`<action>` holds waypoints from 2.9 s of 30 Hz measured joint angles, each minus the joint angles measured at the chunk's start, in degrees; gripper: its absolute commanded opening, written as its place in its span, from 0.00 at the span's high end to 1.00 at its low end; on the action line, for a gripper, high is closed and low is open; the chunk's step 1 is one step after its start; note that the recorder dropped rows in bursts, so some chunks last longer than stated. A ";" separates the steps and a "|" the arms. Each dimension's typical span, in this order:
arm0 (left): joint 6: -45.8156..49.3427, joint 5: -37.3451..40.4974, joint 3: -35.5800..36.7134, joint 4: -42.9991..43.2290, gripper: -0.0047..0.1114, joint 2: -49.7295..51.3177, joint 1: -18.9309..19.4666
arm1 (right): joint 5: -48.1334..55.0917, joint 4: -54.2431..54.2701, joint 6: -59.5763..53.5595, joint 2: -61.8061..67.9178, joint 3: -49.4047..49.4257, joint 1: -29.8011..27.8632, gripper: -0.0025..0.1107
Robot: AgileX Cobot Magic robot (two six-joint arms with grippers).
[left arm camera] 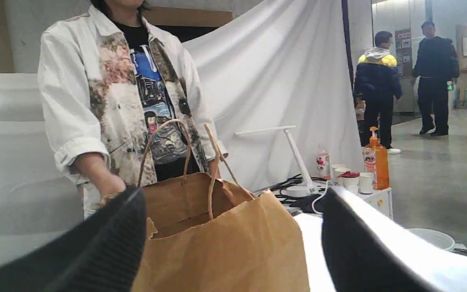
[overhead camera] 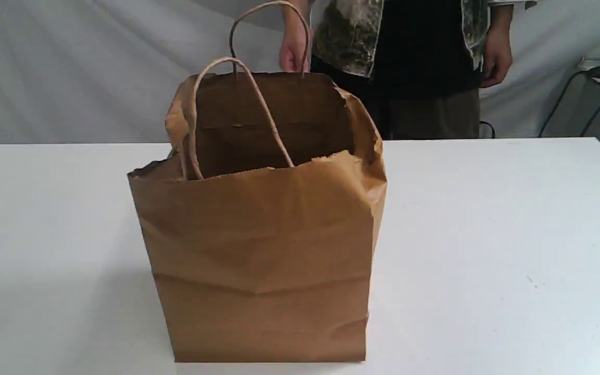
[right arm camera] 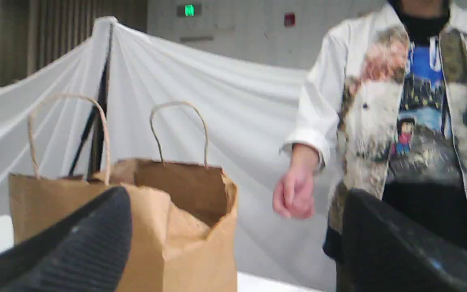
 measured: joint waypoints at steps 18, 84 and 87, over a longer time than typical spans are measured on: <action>0.00 0.00 0.00 0.09 0.41 0.00 0.00 | 34.10 8.13 1.74 -0.87 0.23 0.29 0.35; -18.31 25.22 0.60 -41.87 0.41 0.00 0.00 | 45.04 2.93 -2.18 -9.13 0.23 -13.86 0.35; -18.88 32.67 0.70 -63.98 0.41 0.00 0.00 | 45.04 2.93 -2.18 -9.13 0.23 -13.86 0.35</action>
